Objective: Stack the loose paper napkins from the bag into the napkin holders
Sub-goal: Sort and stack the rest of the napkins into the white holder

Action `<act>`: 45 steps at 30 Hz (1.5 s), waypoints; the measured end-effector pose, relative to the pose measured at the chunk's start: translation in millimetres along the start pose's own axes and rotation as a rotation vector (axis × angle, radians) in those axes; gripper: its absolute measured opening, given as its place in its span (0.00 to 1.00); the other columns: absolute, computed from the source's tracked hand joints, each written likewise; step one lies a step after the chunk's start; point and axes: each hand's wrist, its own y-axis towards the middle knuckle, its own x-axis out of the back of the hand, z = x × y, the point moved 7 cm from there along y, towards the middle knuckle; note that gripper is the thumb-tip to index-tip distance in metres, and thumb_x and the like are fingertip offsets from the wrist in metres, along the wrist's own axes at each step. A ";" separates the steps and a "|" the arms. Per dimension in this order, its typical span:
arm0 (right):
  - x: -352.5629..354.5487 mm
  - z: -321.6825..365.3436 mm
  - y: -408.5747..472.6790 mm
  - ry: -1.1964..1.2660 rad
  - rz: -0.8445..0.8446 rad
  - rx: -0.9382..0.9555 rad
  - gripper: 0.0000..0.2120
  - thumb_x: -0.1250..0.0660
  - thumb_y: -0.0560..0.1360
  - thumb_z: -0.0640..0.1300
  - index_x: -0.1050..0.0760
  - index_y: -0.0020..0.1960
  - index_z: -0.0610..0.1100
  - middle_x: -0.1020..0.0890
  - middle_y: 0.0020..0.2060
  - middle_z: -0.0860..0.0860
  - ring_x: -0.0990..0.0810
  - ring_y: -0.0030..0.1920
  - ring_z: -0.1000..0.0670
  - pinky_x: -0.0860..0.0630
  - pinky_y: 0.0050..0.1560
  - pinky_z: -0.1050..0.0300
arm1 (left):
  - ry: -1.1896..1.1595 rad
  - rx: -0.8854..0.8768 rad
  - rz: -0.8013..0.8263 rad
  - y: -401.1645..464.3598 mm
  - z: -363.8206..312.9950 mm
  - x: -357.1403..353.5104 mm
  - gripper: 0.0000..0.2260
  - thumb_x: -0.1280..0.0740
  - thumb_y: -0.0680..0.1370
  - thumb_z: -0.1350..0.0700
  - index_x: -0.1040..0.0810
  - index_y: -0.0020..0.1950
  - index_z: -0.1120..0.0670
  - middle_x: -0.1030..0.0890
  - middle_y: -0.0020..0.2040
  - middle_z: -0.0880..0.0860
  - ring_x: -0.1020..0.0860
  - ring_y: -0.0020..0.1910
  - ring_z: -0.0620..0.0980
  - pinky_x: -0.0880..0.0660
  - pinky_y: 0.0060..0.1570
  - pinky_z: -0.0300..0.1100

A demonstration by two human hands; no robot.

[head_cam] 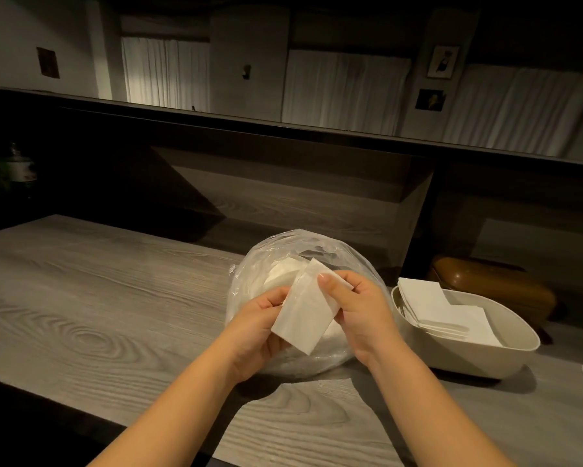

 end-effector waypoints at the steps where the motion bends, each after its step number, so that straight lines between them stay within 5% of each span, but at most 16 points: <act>1: 0.9 1.6 -0.3 -0.014 -0.018 0.016 0.07 0.28 0.74 0.49 0.20 0.48 0.47 0.16 0.45 0.50 0.17 0.49 0.48 0.19 0.54 0.48 | -0.001 0.006 0.000 -0.3 0.4 -0.3 0.19 0.31 0.73 0.51 0.20 0.62 0.56 0.17 0.55 0.60 0.17 0.50 0.55 0.19 0.43 0.45; 6: 3.1 3.5 0.4 -0.106 0.004 0.072 0.03 0.27 0.74 0.46 0.18 0.46 0.48 0.16 0.43 0.53 0.18 0.49 0.48 0.19 0.48 0.54 | 0.049 0.070 -0.064 2.5 5.0 2.6 0.23 0.30 0.73 0.41 0.22 0.63 0.53 0.17 0.54 0.59 0.18 0.50 0.56 0.21 0.41 0.46; 9: 6.8 6.8 3.4 -0.096 -0.019 0.111 0.02 0.28 0.75 0.44 0.18 0.47 0.49 0.16 0.45 0.52 0.18 0.48 0.49 0.20 0.47 0.55 | 0.338 -0.020 -0.101 7.8 -8.1 3.3 0.11 0.28 0.75 0.49 0.17 0.53 0.54 0.15 0.49 0.56 0.17 0.47 0.54 0.21 0.42 0.44; 12: 23.9 19.1 9.4 -0.157 -0.104 0.205 0.04 0.33 0.78 0.43 0.21 0.49 0.50 0.17 0.45 0.52 0.18 0.49 0.51 0.20 0.51 0.56 | 0.226 -0.172 -0.300 14.1 -35.2 14.6 0.05 0.32 0.79 0.57 0.17 0.47 0.56 0.15 0.40 0.51 0.18 0.38 0.49 0.23 0.33 0.40; 14: 24.8 23.7 14.3 -0.392 0.018 0.243 0.06 0.34 0.79 0.41 0.21 0.50 0.52 0.16 0.46 0.55 0.18 0.51 0.55 0.21 0.54 0.56 | 0.190 -0.280 -0.421 15.6 -49.7 24.6 0.05 0.33 0.79 0.57 0.17 0.48 0.54 0.15 0.41 0.48 0.18 0.39 0.46 0.23 0.34 0.39; 18: 5.7 9.0 20.0 -0.696 0.312 0.129 0.13 0.34 0.79 0.41 0.23 0.59 0.56 0.20 0.58 0.59 0.22 0.60 0.59 0.25 0.64 0.55 | 0.182 -0.423 -0.570 8.6 -44.3 37.7 0.04 0.34 0.81 0.55 0.19 0.50 0.49 0.16 0.45 0.48 0.17 0.46 0.47 0.21 0.41 0.41; 22: -13.4 2.0 32.6 -1.210 0.437 0.141 0.33 0.30 0.76 0.43 0.39 0.76 0.54 0.35 0.75 0.55 0.34 0.73 0.51 0.33 0.72 0.53 | 0.151 -0.424 -0.590 10.5 -35.6 41.6 0.07 0.38 0.83 0.55 0.21 0.51 0.47 0.16 0.48 0.49 0.18 0.48 0.48 0.20 0.46 0.46; 26: -14.6 -3.4 45.4 -1.315 0.533 0.069 0.46 0.25 0.70 0.44 0.49 0.79 0.54 0.42 0.78 0.54 0.38 0.75 0.48 0.33 0.72 0.49 | 0.091 -0.370 -0.601 14.1 -30.4 43.7 0.08 0.40 0.84 0.54 0.22 0.50 0.46 0.17 0.49 0.49 0.19 0.49 0.48 0.22 0.47 0.47; 30: -22.9 2.6 38.2 -1.403 0.565 0.258 0.34 0.23 0.67 0.53 0.34 0.69 0.55 0.31 0.66 0.56 0.32 0.66 0.52 0.30 0.66 0.54 | 0.107 -0.382 -0.594 14.9 -30.3 42.5 0.08 0.41 0.84 0.54 0.23 0.51 0.47 0.18 0.49 0.50 0.20 0.48 0.46 0.23 0.42 0.41; 34: -33.2 -8.1 26.9 -1.537 0.695 0.251 0.25 0.23 0.67 0.56 0.30 0.58 0.53 0.30 0.56 0.56 0.30 0.55 0.52 0.28 0.54 0.57 | 0.167 -0.390 -0.582 15.1 -29.7 39.7 0.07 0.41 0.84 0.52 0.24 0.52 0.46 0.20 0.51 0.49 0.21 0.50 0.47 0.24 0.43 0.40; 39: -42.0 1.6 15.2 -1.548 0.707 0.350 0.10 0.32 0.75 0.45 0.31 0.52 0.51 0.31 0.51 0.55 0.31 0.43 0.55 0.36 0.39 0.64 | 0.227 -0.414 -0.558 14.0 -30.8 35.3 0.10 0.41 0.84 0.54 0.24 0.49 0.42 0.20 0.50 0.46 0.21 0.47 0.42 0.25 0.40 0.35; 45: -26.2 -17.3 12.5 -1.576 0.650 0.180 0.04 0.37 0.78 0.40 0.25 0.51 0.46 0.23 0.50 0.49 0.24 0.45 0.49 0.27 0.44 0.58 | 0.269 -0.436 -0.527 15.3 -29.0 31.1 0.12 0.41 0.84 0.55 0.22 0.50 0.40 0.18 0.49 0.43 0.20 0.47 0.40 0.24 0.39 0.32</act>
